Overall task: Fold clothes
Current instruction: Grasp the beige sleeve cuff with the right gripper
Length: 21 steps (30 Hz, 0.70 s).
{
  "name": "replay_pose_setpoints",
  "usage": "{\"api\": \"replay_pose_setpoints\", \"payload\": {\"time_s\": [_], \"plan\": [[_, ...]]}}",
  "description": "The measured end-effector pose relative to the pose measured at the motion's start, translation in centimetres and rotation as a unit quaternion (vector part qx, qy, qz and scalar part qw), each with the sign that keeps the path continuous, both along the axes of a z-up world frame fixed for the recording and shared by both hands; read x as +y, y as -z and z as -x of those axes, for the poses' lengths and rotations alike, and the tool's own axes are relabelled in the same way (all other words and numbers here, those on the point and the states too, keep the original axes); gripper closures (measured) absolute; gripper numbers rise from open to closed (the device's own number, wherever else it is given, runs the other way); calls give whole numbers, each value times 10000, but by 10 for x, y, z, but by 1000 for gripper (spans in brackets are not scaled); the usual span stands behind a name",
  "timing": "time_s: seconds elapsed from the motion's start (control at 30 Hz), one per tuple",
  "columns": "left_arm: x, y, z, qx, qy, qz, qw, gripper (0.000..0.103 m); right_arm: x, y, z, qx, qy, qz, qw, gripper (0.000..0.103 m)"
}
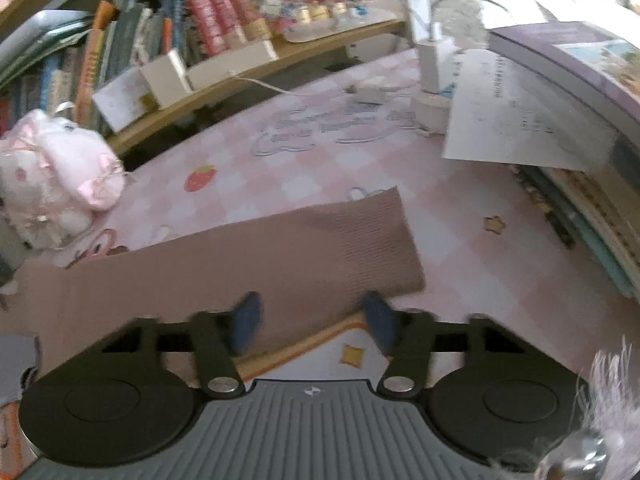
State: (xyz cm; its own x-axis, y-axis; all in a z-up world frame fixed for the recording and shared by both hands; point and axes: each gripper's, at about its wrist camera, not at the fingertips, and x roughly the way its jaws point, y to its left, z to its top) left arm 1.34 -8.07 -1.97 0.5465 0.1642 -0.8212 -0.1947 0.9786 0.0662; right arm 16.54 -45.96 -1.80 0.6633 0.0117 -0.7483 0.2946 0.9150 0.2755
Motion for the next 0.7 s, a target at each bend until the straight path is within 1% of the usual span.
{"api": "replay_pose_setpoints", "payload": {"time_s": [0.03, 0.07, 0.1, 0.17, 0.33, 0.37, 0.43, 0.47, 0.5, 0.53, 0.7], "plan": [[0, 0, 0, 2, -7, -5, 10000, 23, -1, 1, 0, -14, -26, -79, 10000, 80], [-1, 0, -1, 3, -16, -7, 10000, 22, -2, 2, 0, -25, -26, -162, 9999, 89], [-1, 0, -1, 4, -26, -9, 10000, 22, -4, 2, 0, -33, 14, -161, 9999, 93], [-1, 1, -1, 9, -35, -17, 10000, 22, -7, 1, 0, -48, 101, -139, 9998, 95], [-2, 1, -1, 25, -30, -33, 10000, 22, -14, 1, -1, -86, 319, -84, 9994, 95], [-2, 0, -1, 28, -28, -35, 10000, 22, -15, 0, -1, -94, 362, -72, 9993, 94], [-2, 0, 0, 34, -23, -39, 10000, 21, -18, 0, -1, -109, 449, -50, 9989, 86], [-2, 0, 0, 34, -21, -43, 10000, 21, -20, 0, -2, -116, 493, -39, 9987, 73], [-3, 0, 0, 34, -22, -46, 10000, 22, -21, 0, -2, -124, 536, -28, 9985, 62], [-2, 0, 0, 33, -27, -45, 10000, 21, -24, 1, -2, -131, 597, -5, 9981, 60], [-4, 0, 0, 32, -42, -57, 10000, 21, -41, 7, -2, -213, 922, 180, 9953, 60]]}}
